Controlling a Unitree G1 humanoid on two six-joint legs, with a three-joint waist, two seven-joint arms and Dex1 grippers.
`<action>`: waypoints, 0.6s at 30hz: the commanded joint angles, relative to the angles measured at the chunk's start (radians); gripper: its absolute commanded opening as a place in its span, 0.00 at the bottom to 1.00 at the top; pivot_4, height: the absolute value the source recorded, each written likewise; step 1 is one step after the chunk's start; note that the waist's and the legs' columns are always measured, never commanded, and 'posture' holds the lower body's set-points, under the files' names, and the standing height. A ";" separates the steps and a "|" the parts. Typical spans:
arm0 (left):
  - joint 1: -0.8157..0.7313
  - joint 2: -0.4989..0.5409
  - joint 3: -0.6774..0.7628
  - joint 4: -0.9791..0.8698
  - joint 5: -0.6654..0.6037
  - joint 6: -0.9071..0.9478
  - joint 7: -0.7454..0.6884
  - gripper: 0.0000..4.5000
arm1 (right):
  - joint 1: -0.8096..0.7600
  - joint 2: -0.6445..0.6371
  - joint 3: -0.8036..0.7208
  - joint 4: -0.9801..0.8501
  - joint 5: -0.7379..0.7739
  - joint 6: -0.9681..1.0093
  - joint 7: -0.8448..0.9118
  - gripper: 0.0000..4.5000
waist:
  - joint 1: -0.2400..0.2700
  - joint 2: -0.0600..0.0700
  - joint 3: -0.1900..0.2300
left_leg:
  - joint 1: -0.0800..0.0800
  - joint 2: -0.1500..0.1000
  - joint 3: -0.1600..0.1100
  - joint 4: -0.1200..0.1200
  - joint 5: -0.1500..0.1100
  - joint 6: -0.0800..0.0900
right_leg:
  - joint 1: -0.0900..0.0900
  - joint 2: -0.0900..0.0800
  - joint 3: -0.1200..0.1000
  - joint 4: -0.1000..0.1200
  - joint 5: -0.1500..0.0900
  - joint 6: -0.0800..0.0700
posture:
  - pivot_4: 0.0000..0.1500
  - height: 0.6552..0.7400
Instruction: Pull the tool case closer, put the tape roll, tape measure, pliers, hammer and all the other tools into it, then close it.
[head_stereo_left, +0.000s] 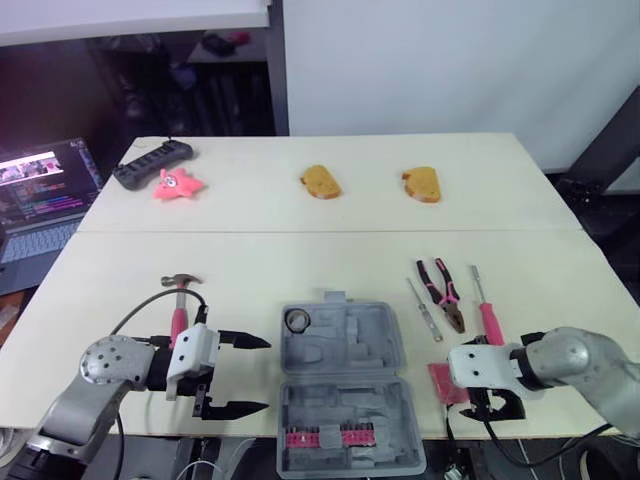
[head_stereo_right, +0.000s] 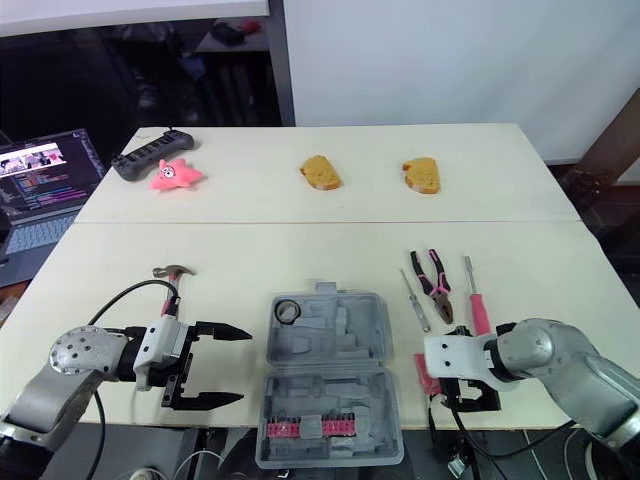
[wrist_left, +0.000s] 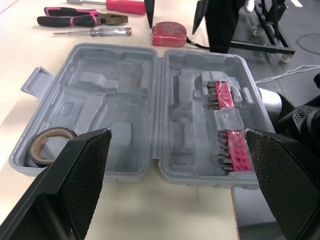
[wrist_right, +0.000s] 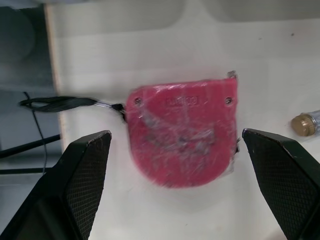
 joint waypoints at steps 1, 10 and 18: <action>0.016 0.012 0.016 -0.037 0.000 0.000 0.013 1.00 | -0.014 0.019 0.011 0.001 -0.053 0.017 0.015 0.99 | 0.000 0.000 0.000 | 0.000 0.000 0.000 0.000 0.000 0.000 | 0.000 0.000 0.000 0.000 0.000 0.000 | 1.00 1.00; 0.042 0.022 0.030 -0.032 -0.004 -0.020 0.016 1.00 | -0.006 0.055 0.006 0.001 -0.099 0.026 0.030 0.80 | 0.000 0.000 0.000 | 0.000 0.000 0.000 0.000 0.000 0.000 | 0.000 0.000 0.000 0.000 0.000 0.000 | 1.00 1.00; 0.021 0.020 0.027 -0.022 -0.003 -0.010 0.027 1.00 | -0.001 0.062 -0.090 -0.058 -0.016 0.020 0.058 0.64 | 0.000 0.000 0.000 | 0.000 0.000 0.000 0.000 0.000 0.000 | 0.000 0.000 0.000 0.000 0.000 0.000 | 1.00 1.00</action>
